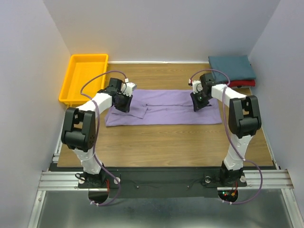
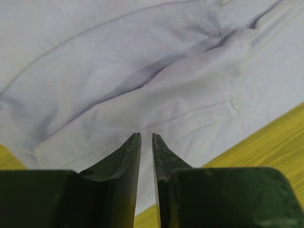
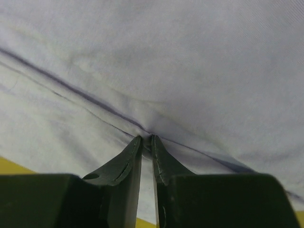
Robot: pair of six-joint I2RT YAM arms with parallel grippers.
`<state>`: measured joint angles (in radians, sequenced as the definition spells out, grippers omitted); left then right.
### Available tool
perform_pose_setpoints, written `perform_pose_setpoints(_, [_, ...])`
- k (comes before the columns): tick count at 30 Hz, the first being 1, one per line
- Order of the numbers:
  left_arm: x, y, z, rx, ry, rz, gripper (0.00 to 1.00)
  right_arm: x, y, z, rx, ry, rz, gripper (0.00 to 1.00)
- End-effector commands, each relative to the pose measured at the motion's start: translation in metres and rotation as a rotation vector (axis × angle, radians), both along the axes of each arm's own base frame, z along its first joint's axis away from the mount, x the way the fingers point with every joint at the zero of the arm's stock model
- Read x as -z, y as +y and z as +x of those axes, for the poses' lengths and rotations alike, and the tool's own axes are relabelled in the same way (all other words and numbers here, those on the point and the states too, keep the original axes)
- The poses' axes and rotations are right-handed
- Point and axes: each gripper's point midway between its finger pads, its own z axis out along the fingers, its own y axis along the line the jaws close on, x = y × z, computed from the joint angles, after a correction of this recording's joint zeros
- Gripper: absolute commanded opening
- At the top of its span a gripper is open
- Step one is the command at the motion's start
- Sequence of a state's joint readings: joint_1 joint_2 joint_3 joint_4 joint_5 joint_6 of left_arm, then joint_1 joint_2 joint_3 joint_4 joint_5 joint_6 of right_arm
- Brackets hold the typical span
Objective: Fold and stack the t-shirts
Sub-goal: Fold the tshirt
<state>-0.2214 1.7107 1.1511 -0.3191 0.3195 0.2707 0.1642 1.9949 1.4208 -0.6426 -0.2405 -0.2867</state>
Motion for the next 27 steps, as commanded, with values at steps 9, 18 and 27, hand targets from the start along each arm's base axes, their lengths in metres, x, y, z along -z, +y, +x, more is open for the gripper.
perform_pose_setpoints(9, [0.049,-0.001,0.105,-0.05,0.014,0.17,0.21,-0.022,0.096,-0.178,-0.259,0.428,0.345,0.2])
perform_pose_setpoints(18, [-0.09,-0.039,0.194,0.016,-0.361,0.091,0.34,-0.064,0.066,-0.087,-0.21,0.119,0.183,0.25])
perform_pose_setpoints(27, [-0.089,-0.04,0.13,-0.04,-0.281,-0.032,0.29,0.001,0.052,-0.088,-0.212,0.19,0.095,0.18])
